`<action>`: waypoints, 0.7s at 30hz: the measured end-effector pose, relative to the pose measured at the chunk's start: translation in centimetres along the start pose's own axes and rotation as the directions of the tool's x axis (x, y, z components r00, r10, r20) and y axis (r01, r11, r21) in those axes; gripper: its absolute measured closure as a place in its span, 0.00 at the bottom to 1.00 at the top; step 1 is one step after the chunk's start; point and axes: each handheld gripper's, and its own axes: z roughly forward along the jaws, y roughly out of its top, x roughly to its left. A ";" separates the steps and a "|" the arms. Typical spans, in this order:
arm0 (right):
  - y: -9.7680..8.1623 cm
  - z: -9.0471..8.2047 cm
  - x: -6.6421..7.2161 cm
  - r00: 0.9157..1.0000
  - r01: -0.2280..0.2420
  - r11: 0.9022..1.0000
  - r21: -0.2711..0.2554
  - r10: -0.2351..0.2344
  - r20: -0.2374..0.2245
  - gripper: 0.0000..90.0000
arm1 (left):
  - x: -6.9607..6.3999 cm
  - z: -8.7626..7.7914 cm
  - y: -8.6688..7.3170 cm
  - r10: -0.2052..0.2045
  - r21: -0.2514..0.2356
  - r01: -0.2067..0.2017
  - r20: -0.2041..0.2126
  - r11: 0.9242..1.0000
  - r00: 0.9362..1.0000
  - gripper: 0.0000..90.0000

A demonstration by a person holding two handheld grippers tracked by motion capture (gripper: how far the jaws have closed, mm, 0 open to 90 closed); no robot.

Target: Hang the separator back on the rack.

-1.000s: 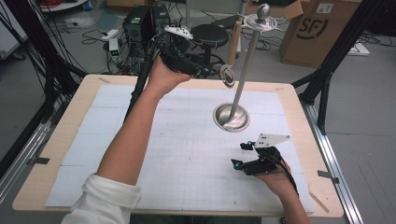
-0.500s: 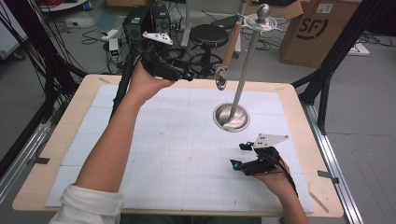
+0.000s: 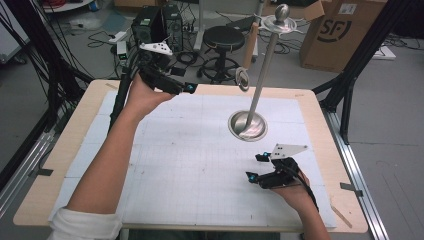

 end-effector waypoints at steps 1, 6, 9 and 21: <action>0.0 0.0 0.0 1.000 0.000 1.000 0.000 0.000 0.001 0.27 | 0.0 -0.1 -0.2 -0.001 0.000 0.001 0.002 1.000 1.000 0.18; 0.0 0.0 0.0 1.000 0.001 1.000 -0.001 -0.001 0.000 0.27 | 0.1 -0.3 -1.3 0.011 -0.003 -0.011 0.007 1.000 1.000 0.17; 0.0 0.1 -0.1 1.000 0.003 1.000 0.000 -0.003 -0.001 0.27 | 0.1 -0.4 -1.9 0.009 -0.001 -0.009 0.013 1.000 1.000 0.14; 0.0 0.1 0.0 1.000 -0.001 1.000 0.007 0.001 0.002 0.27 | -0.5 -1.4 -4.4 -0.018 -0.019 0.019 0.060 1.000 0.998 0.08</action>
